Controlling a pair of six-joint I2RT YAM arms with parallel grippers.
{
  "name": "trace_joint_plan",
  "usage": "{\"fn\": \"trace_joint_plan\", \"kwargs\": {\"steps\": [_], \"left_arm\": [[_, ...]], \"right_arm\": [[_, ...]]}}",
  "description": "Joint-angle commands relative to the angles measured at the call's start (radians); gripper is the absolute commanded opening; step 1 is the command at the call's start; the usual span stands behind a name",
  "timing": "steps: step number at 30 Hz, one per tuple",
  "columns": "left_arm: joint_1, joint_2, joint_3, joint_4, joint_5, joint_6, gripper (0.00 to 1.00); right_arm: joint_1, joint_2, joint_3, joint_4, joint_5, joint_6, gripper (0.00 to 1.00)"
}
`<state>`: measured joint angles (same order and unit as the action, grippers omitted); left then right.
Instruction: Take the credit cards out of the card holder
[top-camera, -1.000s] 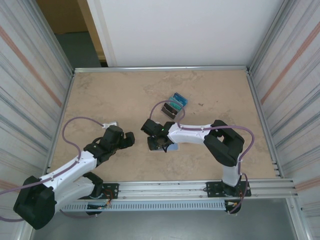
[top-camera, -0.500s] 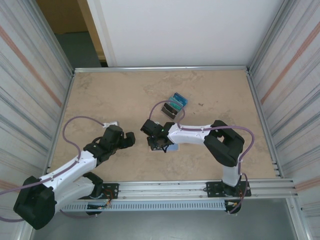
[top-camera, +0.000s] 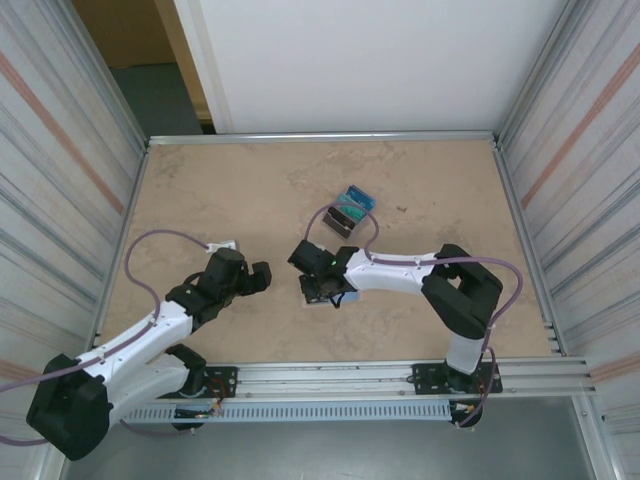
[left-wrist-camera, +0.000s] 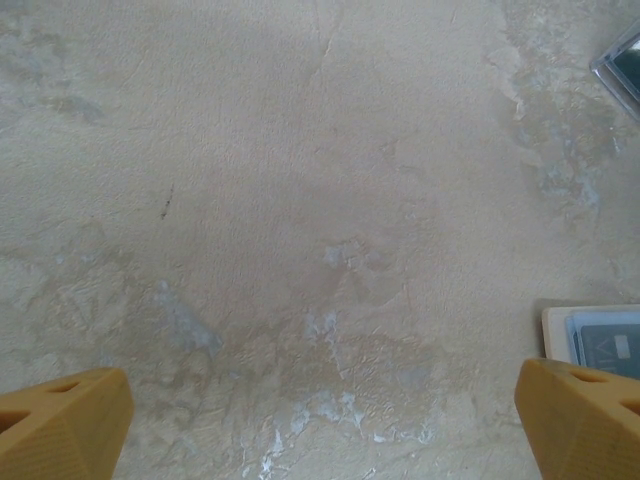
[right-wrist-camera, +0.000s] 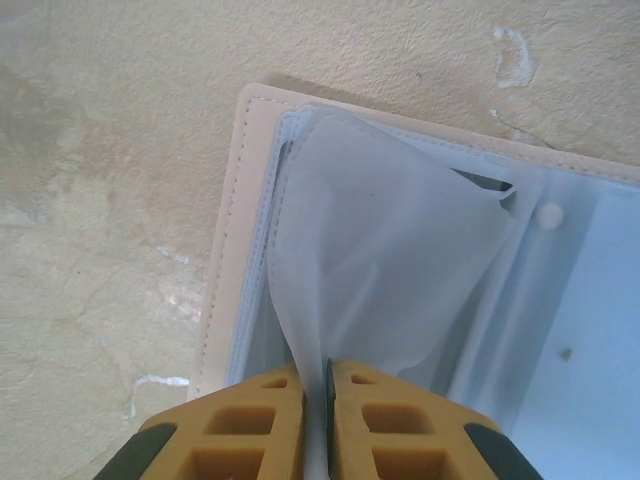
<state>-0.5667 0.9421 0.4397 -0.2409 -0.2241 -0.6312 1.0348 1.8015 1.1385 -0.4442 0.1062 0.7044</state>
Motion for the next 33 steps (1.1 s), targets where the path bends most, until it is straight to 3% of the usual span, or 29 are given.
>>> {"fn": "trace_joint_plan", "kwargs": {"steps": [1, 13, 18, 33], "left_arm": [[-0.011, -0.021, 0.037, -0.013, 0.002, 0.021, 0.99], [-0.076, 0.001, 0.089, -0.040, -0.064, 0.056, 0.99], [-0.119, 0.038, 0.116, -0.051, -0.101, 0.070, 0.99], [-0.294, 0.275, 0.249, -0.069, -0.216, 0.162, 0.99]], "right_arm": [[0.008, -0.038, -0.014, -0.024, 0.030, 0.031, 0.14], [-0.017, -0.097, -0.046, -0.074, 0.099, 0.053, 0.16], [-0.046, -0.133, -0.084, -0.077, 0.105, 0.073, 0.23], [-0.136, -0.219, -0.197, -0.074, 0.118, 0.103, 0.28]]}}
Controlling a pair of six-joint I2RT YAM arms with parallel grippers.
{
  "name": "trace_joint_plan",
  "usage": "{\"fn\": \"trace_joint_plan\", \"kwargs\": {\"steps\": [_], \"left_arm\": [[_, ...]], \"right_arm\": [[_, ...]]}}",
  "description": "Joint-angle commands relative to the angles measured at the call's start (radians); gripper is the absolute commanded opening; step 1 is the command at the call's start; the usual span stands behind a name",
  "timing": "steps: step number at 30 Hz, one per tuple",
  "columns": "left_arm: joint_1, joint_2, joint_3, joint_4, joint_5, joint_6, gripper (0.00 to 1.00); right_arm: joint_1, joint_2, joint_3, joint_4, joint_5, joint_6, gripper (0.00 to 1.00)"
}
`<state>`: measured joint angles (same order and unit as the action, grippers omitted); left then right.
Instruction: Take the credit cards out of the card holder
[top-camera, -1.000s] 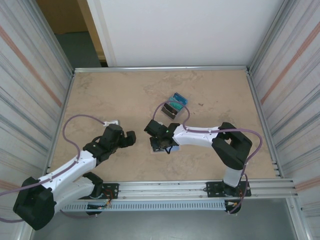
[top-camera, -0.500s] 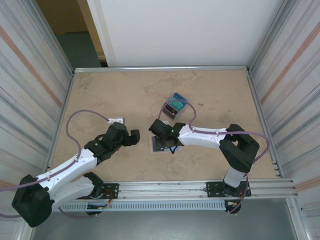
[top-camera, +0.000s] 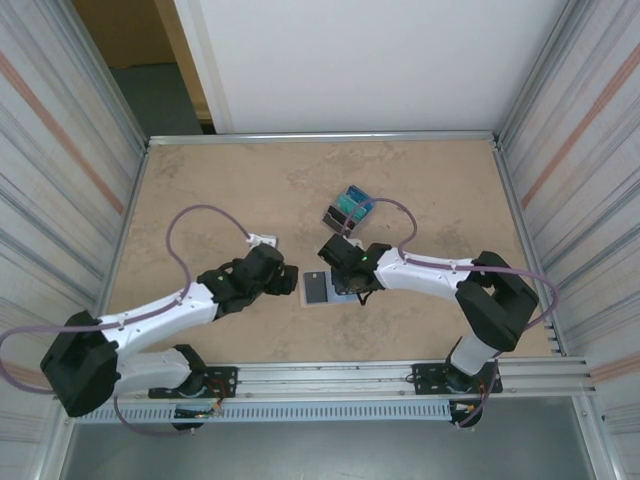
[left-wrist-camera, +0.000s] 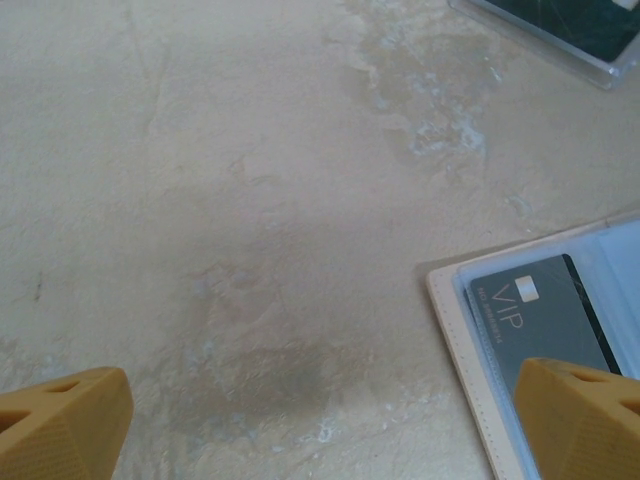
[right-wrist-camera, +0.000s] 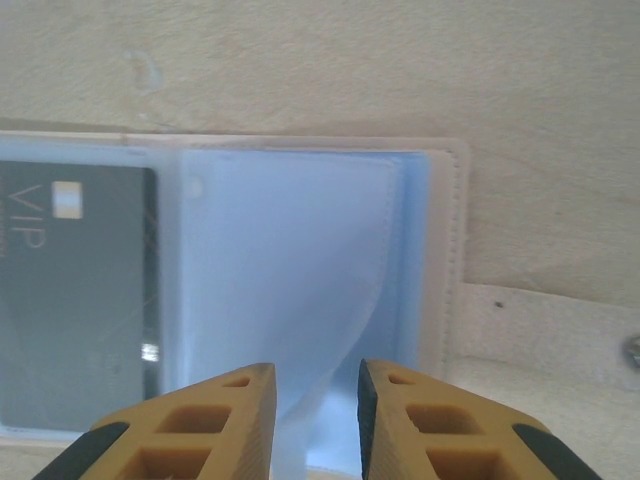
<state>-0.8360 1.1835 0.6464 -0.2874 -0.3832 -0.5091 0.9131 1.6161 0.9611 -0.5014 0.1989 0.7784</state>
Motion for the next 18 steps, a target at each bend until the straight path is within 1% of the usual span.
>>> {"fn": "trace_joint_plan", "kwargs": {"steps": [1, 8, 15, 18], "left_arm": [[-0.032, 0.054, 0.049, -0.025, -0.060, 0.040, 0.99], [-0.069, 0.162, 0.085, -0.023, -0.066, 0.046, 0.99], [-0.078, 0.213, 0.095, -0.010, -0.045, 0.049, 0.99], [-0.079, 0.231, 0.099, -0.009, -0.042, 0.050, 0.99]], "right_arm": [[-0.020, -0.037, -0.029, -0.014, 0.024, 0.032, 0.29], [-0.044, -0.071, -0.067, -0.018, 0.029, 0.042, 0.28], [-0.056, -0.157, -0.070, -0.043, 0.039, 0.036, 0.28], [-0.055, -0.185, -0.065, -0.044, 0.023, 0.033, 0.24]]}}
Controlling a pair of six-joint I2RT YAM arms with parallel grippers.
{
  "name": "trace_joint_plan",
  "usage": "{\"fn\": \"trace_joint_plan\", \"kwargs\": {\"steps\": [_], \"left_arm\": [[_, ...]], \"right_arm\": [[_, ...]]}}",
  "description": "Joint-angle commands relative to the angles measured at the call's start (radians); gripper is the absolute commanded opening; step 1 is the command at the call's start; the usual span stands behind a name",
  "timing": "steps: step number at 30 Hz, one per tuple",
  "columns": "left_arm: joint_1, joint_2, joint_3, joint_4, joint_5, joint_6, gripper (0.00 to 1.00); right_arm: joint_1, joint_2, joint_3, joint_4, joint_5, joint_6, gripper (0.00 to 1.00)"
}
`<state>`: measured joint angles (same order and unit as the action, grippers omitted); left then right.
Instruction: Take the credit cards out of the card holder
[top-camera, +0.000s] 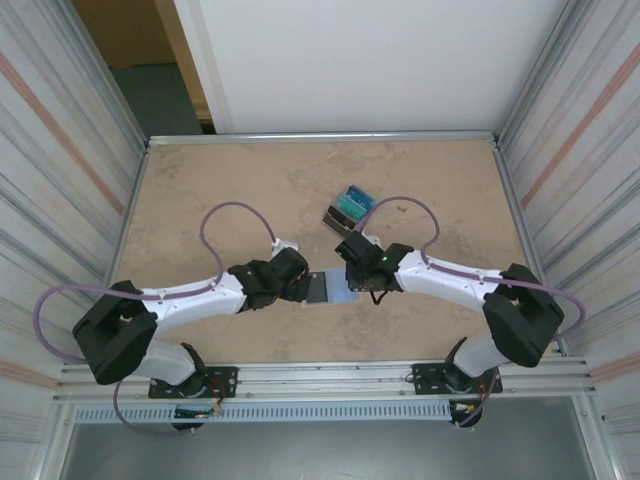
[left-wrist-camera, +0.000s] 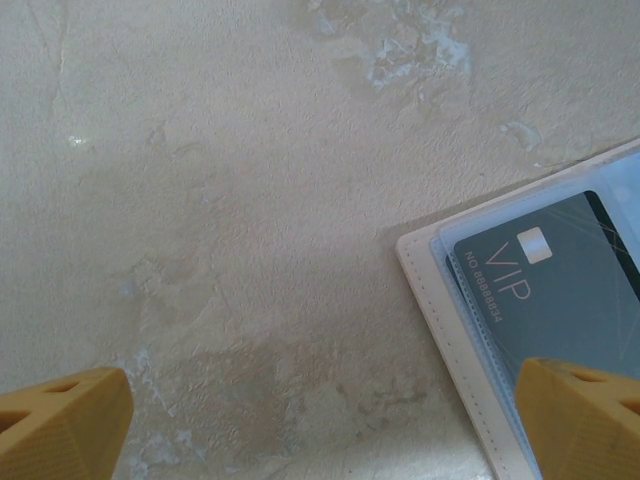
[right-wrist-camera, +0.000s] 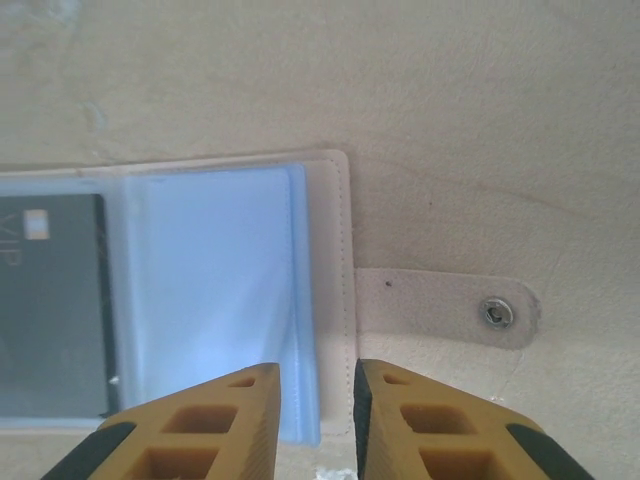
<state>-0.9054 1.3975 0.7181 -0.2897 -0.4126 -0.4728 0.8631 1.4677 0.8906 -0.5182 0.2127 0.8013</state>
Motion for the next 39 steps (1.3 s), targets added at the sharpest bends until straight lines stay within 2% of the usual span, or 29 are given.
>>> {"fn": "trace_joint_plan", "kwargs": {"steps": [1, 9, 20, 39], "left_arm": [[-0.010, 0.022, 0.029, -0.007, -0.013, 0.015, 0.99], [-0.012, 0.046, 0.024, -0.003, -0.018, 0.003, 0.99], [-0.011, 0.099, 0.024, 0.018, -0.005, -0.003, 0.99], [-0.011, 0.144, 0.025, -0.008, -0.011, 0.002, 0.99]], "right_arm": [[-0.005, -0.041, 0.005, -0.019, -0.004, 0.009, 0.23], [-0.007, -0.028, 0.008, 0.082, -0.155, 0.004, 0.20], [-0.019, 0.106, 0.049, 0.190, -0.330, 0.002, 0.21], [-0.084, 0.207, 0.005, 0.353, -0.496, 0.055, 0.22]]}}
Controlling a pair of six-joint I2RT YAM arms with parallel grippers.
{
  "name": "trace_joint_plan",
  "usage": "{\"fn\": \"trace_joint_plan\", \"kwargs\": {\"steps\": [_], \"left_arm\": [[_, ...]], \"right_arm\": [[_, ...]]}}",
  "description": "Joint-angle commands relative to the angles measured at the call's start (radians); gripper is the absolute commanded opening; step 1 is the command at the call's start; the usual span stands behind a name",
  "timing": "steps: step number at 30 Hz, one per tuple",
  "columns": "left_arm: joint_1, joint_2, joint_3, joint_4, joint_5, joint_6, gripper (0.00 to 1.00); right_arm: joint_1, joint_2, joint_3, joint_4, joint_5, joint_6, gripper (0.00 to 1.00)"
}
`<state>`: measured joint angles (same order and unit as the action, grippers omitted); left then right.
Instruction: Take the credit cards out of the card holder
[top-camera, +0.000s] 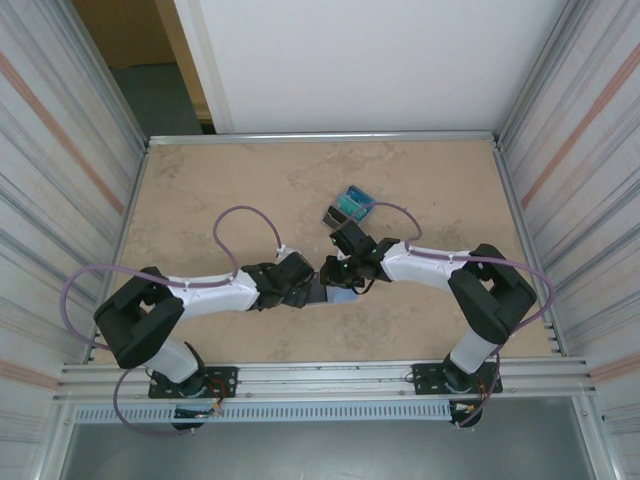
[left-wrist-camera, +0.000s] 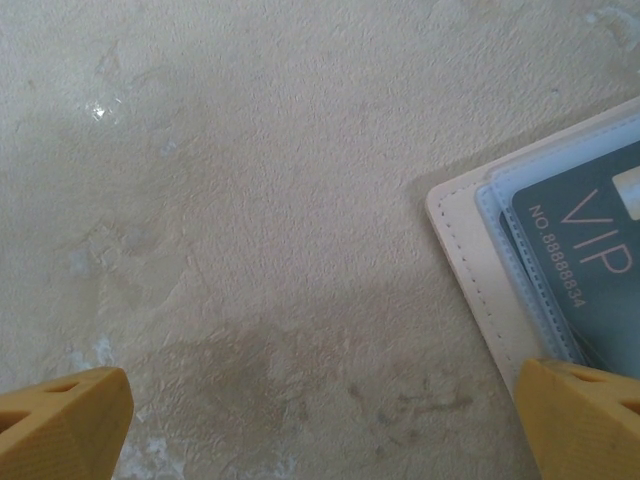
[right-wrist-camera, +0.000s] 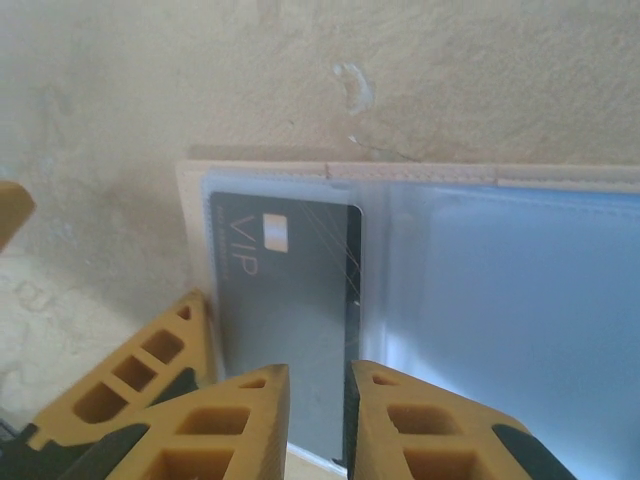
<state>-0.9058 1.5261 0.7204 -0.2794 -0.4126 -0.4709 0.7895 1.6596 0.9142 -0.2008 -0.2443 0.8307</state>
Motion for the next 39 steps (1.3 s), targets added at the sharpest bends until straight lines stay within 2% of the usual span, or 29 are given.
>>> {"fn": "trace_joint_plan", "kwargs": {"steps": [1, 26, 39], "left_arm": [[-0.011, 0.017, 0.024, -0.021, -0.012, 0.000, 0.99], [-0.010, 0.032, 0.034, -0.057, -0.014, -0.008, 0.99], [-0.011, 0.038, 0.042, -0.070, -0.020, -0.010, 0.99]], "right_arm": [[-0.010, 0.017, -0.021, 0.039, -0.042, 0.027, 0.22], [-0.026, 0.072, -0.064, 0.101, -0.077, 0.051, 0.19], [-0.062, 0.042, -0.153, 0.323, -0.223, 0.112, 0.15]]}}
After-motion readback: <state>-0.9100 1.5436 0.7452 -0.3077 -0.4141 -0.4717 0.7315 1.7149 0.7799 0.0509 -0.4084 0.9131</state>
